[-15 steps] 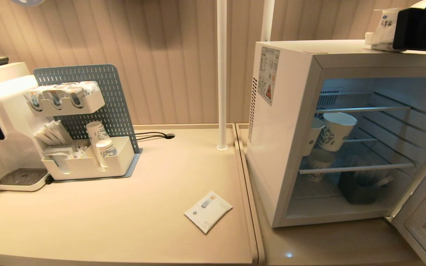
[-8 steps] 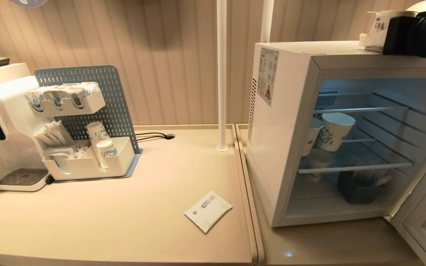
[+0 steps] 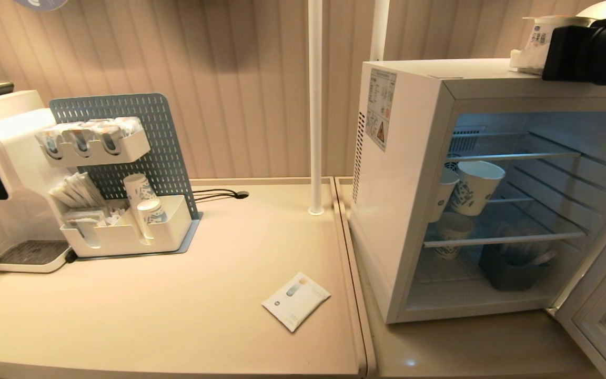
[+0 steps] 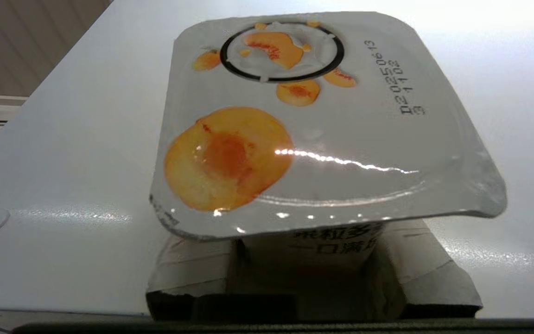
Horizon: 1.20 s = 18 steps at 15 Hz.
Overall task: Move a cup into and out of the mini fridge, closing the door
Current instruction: Place the yoghurt on the freezer
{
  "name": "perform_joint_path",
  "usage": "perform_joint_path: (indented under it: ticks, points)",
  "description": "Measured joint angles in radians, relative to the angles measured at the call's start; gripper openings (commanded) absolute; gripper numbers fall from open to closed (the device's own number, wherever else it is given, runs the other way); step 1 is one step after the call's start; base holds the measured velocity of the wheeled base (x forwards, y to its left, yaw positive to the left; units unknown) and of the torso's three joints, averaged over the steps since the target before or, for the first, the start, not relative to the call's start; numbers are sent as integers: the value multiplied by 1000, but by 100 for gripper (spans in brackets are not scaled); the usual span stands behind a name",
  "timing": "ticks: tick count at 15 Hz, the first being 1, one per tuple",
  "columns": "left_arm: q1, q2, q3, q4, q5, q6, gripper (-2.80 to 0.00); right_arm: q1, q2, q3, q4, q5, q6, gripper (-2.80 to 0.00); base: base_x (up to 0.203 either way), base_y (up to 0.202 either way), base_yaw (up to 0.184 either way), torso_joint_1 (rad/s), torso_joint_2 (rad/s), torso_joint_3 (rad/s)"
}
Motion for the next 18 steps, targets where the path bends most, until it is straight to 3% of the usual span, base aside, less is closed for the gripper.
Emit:
perform_joint_path:
  ticks: [18]
  points:
    - [0,0,0,0,0,0,-280,7,-178,107,18,2,-5,0,0,0,0,0,0,0]
